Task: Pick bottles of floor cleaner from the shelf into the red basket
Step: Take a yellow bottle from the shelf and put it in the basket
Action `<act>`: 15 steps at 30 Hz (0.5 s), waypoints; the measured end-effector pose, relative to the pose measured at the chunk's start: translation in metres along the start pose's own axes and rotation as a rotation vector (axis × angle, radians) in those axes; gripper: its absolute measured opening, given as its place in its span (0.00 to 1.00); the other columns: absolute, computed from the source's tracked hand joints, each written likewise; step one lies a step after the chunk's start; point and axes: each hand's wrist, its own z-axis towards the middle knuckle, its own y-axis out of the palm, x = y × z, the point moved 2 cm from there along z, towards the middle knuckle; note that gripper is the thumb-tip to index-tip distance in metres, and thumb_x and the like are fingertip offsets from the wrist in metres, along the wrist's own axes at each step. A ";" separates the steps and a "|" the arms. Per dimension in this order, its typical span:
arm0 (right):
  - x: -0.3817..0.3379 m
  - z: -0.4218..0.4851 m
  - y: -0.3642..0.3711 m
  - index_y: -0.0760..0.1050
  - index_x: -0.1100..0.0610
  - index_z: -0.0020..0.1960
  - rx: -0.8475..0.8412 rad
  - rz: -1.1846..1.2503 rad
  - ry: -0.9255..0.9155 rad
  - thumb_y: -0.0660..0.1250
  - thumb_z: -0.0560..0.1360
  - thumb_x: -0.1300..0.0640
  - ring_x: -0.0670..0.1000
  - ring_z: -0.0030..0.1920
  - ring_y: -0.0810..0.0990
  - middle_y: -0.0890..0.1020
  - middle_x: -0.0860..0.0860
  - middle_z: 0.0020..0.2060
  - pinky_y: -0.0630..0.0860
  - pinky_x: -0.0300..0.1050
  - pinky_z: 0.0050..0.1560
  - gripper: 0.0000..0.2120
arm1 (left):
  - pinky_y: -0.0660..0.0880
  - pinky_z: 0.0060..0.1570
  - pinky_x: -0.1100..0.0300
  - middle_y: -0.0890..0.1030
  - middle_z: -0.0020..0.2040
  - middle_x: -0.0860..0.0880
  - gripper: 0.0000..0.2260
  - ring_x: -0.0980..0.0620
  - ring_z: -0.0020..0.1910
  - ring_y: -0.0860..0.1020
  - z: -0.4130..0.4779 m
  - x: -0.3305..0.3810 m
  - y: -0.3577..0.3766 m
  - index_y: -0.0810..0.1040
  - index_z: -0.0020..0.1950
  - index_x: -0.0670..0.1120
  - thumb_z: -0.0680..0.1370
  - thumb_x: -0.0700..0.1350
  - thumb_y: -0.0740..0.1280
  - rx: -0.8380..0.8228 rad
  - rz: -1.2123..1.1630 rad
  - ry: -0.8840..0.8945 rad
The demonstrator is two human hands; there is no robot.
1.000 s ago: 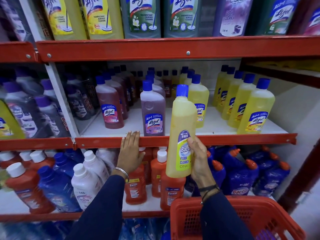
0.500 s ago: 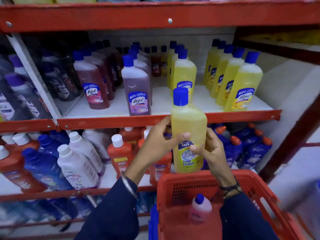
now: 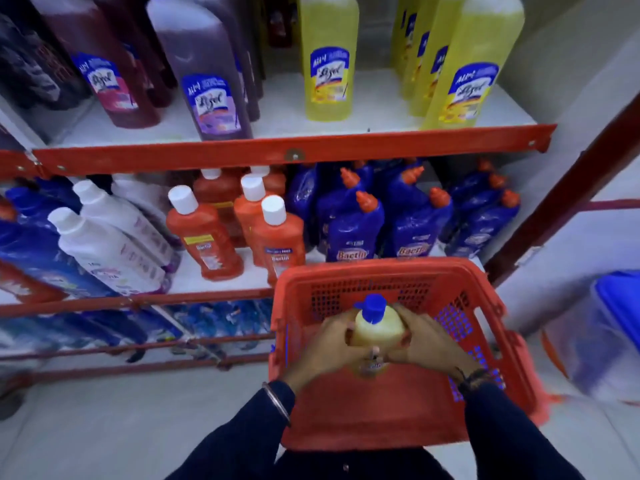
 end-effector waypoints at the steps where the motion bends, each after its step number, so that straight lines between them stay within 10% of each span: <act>1: 0.008 0.001 0.006 0.72 0.49 0.62 -0.037 -0.047 0.009 0.75 0.59 0.43 0.55 0.49 0.82 0.84 0.50 0.49 0.77 0.51 0.48 0.34 | 0.77 0.48 0.60 0.83 0.53 0.48 0.23 0.55 0.50 0.80 0.001 -0.009 0.009 0.75 0.59 0.49 0.66 0.45 0.75 -0.031 0.019 -0.031; 4: 0.030 0.007 0.027 0.73 0.49 0.64 -0.155 -0.140 0.045 0.74 0.61 0.42 0.57 0.56 0.81 0.84 0.54 0.55 0.77 0.49 0.51 0.33 | 0.72 0.44 0.68 0.83 0.55 0.44 0.22 0.49 0.52 0.80 0.005 -0.034 0.031 0.76 0.59 0.45 0.66 0.42 0.75 -0.098 0.165 -0.109; 15: 0.073 0.029 0.067 0.70 0.58 0.66 -0.403 -0.261 0.153 0.71 0.70 0.55 0.60 0.62 0.74 0.79 0.60 0.60 0.70 0.47 0.56 0.26 | 0.73 0.56 0.50 0.81 0.58 0.38 0.20 0.40 0.57 0.78 0.023 -0.078 0.066 0.76 0.60 0.42 0.68 0.42 0.73 -0.208 0.400 -0.272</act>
